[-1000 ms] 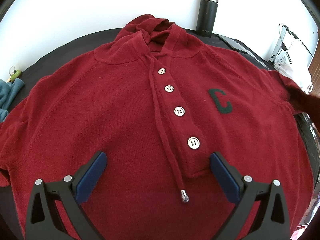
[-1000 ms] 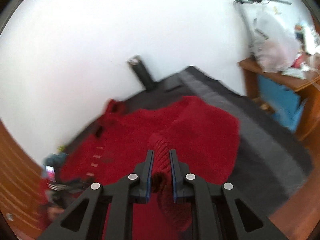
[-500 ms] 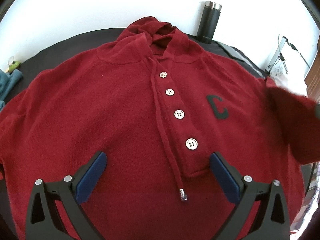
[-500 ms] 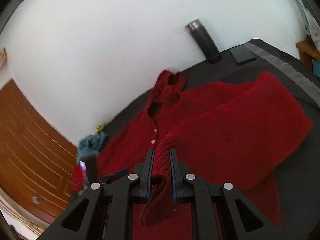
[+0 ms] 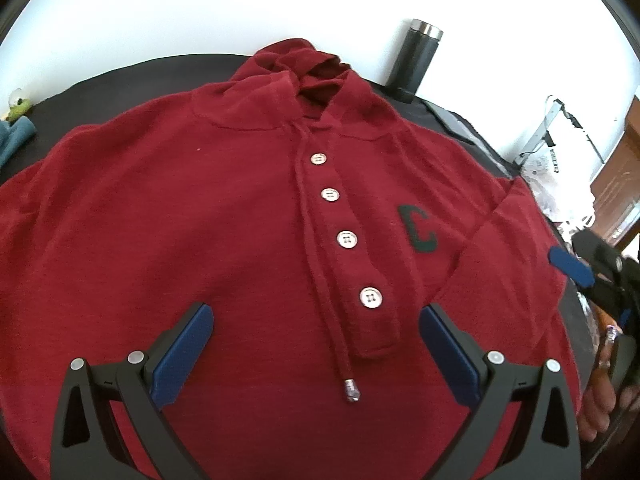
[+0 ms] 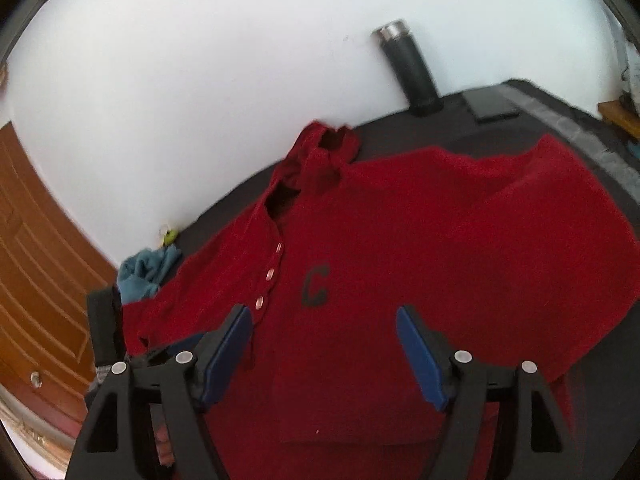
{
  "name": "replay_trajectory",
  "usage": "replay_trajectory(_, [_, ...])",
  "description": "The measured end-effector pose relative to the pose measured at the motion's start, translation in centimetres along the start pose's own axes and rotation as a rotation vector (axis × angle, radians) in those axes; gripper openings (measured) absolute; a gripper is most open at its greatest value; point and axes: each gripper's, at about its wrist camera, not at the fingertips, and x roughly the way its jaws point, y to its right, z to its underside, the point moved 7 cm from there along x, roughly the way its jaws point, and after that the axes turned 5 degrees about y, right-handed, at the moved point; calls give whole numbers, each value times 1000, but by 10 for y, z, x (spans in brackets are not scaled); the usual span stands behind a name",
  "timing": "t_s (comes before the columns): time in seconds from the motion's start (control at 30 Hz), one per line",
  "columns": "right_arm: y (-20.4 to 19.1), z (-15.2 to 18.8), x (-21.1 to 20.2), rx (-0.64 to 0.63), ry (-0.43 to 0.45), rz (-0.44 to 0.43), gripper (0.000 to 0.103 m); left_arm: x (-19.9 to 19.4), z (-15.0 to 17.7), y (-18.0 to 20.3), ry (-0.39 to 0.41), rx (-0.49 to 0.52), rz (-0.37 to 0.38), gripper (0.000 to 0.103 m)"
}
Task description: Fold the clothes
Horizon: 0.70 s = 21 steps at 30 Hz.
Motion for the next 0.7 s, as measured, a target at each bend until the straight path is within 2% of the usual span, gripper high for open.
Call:
replay_trajectory(0.1, [8,-18,-4,16,48,50,77,-1,-1,3,2,-12,42,103])
replay_trajectory(0.23, [17,-51,-8,12,154,136,77,-3,-3,3,6,-57,117,103])
replay_trajectory(0.4, [25,-70,-11,-112,372,370,77,-4,-6,3,15,-103,194,103])
replay_trajectory(0.47, [33,-65,-8,-142,394,441,77,-4,-7,7,16,-101,219,103])
replay_trajectory(0.63, [44,-68,-16,-100,432,455,79,-5,-4,26,8,-67,311,103])
replay_trajectory(0.7, [47,-69,-18,-108,436,486,81,-4,-2,34,0,-36,296,103])
